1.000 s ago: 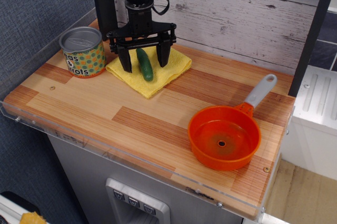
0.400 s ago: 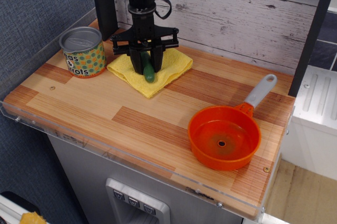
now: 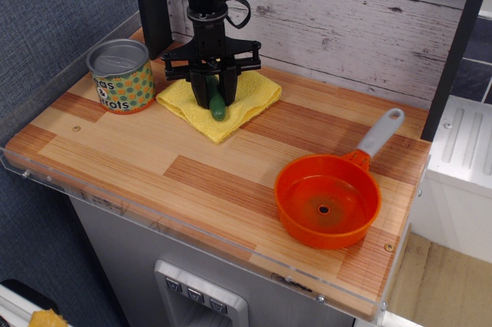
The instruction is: Place the jalapeno in between the cloth and the red container.
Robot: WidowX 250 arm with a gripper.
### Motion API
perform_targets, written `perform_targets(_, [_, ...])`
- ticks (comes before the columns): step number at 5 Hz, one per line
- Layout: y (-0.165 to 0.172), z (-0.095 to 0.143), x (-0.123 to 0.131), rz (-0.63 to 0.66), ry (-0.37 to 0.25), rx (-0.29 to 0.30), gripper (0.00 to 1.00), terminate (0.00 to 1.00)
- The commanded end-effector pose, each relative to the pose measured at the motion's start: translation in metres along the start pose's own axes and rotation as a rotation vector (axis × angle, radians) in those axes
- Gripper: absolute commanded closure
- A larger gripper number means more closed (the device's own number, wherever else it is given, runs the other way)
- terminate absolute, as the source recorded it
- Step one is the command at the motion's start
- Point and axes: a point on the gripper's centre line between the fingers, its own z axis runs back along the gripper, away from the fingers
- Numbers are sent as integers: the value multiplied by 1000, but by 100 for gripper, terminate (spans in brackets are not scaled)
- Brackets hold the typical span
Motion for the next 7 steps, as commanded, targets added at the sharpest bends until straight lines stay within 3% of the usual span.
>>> perform_targets(1, [2,49,-2,11,-43,-31,100,0])
perform_targets(2, [-2,64,-3,7,-54,-8,100,0])
perform_targets(3, [-11,74,-8,-20,-72,-35,100,0])
perform_targets(5, [-65,82,-45,-314,-92,-75,100,0])
perform_targets(6, [-80,76,-62,-459,-78,-150,100,0])
perform_targets(7, [-92,67,-69,-534,-64,-187,100,0])
